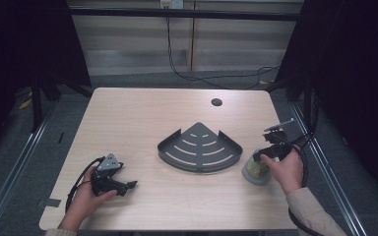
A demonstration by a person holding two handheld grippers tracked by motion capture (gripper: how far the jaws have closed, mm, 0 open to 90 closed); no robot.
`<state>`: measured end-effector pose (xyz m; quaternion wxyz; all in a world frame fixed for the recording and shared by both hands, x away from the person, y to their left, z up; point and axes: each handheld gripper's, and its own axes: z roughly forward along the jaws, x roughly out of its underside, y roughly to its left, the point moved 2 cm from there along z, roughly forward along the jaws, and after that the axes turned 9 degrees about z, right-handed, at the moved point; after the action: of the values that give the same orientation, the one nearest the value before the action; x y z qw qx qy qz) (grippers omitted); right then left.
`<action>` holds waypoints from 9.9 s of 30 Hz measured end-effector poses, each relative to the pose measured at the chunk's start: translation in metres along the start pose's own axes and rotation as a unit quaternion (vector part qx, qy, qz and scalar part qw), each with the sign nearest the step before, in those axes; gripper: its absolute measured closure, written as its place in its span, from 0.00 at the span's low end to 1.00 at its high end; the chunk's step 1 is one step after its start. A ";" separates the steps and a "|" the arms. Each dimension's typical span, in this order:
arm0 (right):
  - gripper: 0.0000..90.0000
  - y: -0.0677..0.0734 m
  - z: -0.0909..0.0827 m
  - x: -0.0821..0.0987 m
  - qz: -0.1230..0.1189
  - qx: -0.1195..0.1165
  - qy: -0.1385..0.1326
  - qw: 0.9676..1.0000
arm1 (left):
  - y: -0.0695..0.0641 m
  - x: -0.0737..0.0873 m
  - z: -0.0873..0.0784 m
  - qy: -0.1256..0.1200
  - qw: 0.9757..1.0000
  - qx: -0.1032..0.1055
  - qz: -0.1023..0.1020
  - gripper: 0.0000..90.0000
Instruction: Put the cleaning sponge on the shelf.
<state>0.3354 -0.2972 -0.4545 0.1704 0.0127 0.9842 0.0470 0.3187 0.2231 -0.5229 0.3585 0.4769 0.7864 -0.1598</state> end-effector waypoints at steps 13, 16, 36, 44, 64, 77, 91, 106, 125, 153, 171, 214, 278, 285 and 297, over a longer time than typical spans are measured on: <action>0.79 -0.003 -0.006 0.003 -0.048 0.014 0.024 0.998 | 0.000 0.000 0.000 0.000 1.000 0.000 0.000 0.12; 0.79 -0.003 -0.009 0.003 -0.054 0.015 0.025 0.998 | 0.000 0.000 0.000 0.000 1.000 0.000 0.000 0.12; 0.79 0.003 -0.047 -0.015 -0.093 0.004 0.026 0.995 | 0.000 0.000 0.000 0.000 1.000 0.000 0.000 0.12; 0.79 0.009 -0.057 -0.023 -0.105 0.001 0.027 0.994 | 0.000 0.000 0.000 0.000 1.000 0.000 0.000 0.12; 0.79 0.037 -0.069 -0.042 -0.146 -0.005 0.037 0.989 | 0.000 0.000 0.000 -0.001 1.000 0.000 -0.002 0.12; 0.79 0.054 -0.066 -0.051 -0.173 -0.005 0.035 0.984 | -0.001 0.000 0.000 -0.002 1.000 0.001 -0.004 0.12; 0.79 0.070 -0.062 -0.061 -0.185 -0.021 0.033 0.982 | -0.001 0.000 0.000 -0.002 1.000 0.001 -0.004 0.12; 0.79 0.084 -0.060 -0.068 -0.198 -0.029 0.029 0.979 | 0.000 0.000 0.000 -0.001 1.000 -0.001 -0.001 0.12; 0.79 0.103 -0.050 -0.076 -0.211 -0.032 0.032 0.976 | 0.000 0.000 0.000 0.000 1.000 -0.001 0.000 0.11; 0.79 0.122 -0.032 -0.088 -0.227 -0.042 0.037 0.972 | 0.000 0.000 0.000 0.001 1.000 -0.002 0.001 0.11; 0.79 0.131 -0.028 -0.092 -0.235 -0.046 0.038 0.970 | 0.000 0.000 0.000 0.001 1.000 -0.001 0.000 0.11; 0.79 0.131 0.005 -0.087 -0.248 -0.053 0.054 0.966 | -0.001 0.000 0.000 0.000 1.000 0.000 -0.003 0.11; 0.79 0.125 0.029 -0.080 -0.248 -0.058 0.064 0.965 | 0.000 0.000 0.000 0.001 1.000 -0.001 -0.001 0.11; 0.79 0.125 0.030 -0.080 -0.247 -0.058 0.064 0.965 | -0.001 0.000 0.000 0.001 1.000 -0.001 -0.001 0.11; 0.78 0.126 0.032 -0.079 -0.247 -0.061 0.064 0.965 | -0.001 0.000 0.000 0.001 1.000 -0.001 -0.001 0.11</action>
<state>0.4213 -0.1717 -0.4460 0.1138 -0.2445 0.9608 0.0645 0.3184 0.2228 -0.5229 0.3585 0.4760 0.7872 -0.1588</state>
